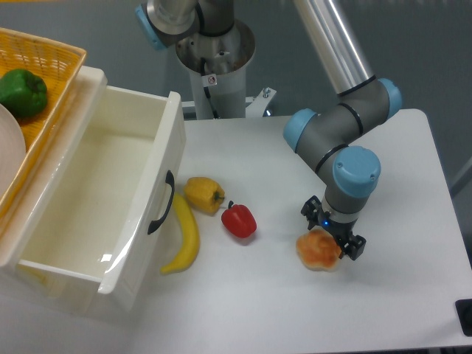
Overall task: Pick up the round bread
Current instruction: 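Lower the open gripper over the orange round bread roll, then close the gripper around the bread roll, then lift the gripped bread roll up off the table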
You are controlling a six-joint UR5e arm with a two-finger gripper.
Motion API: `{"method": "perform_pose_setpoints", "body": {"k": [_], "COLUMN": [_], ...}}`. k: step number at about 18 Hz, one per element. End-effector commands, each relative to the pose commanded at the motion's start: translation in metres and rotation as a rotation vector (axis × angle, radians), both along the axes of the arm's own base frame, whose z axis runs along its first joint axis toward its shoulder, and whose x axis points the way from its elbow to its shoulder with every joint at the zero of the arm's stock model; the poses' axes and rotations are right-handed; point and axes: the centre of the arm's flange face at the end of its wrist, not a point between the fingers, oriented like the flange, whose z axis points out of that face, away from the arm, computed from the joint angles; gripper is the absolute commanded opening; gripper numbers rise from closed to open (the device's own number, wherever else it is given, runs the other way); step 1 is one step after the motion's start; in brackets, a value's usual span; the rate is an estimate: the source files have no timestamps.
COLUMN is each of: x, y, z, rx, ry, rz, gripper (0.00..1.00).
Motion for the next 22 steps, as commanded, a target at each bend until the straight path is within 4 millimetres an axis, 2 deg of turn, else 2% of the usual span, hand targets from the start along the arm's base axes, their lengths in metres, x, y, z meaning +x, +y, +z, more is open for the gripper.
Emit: {"method": "perform_pose_setpoints", "body": {"k": [1, 4, 5, 7, 10, 12, 13, 15, 22], "x": [0.002, 0.004, 0.004, 0.004, 0.000, -0.003, -0.008, -0.018, -0.052], "y": [0.002, 0.005, 0.004, 0.005, 0.007, 0.008, 0.010, 0.013, 0.027], "z": [-0.001, -0.002, -0.001, -0.001, 0.006, 0.015, 0.022, 0.036, 0.086], "rx": [-0.013, -0.027, -0.029, -0.034, -0.038, -0.035, -0.035, -0.052, -0.087], "ry": [0.005, 0.017, 0.020, 0.023, 0.041, 0.057, 0.071, 0.114, 0.054], "rz": [-0.004, -0.009, -0.009, -0.009, -0.015, -0.015, -0.008, 0.021, 0.043], "gripper": [0.90, 0.51, 0.47, 0.25, 0.15, 0.14, 0.06, 0.00, 0.00]}}
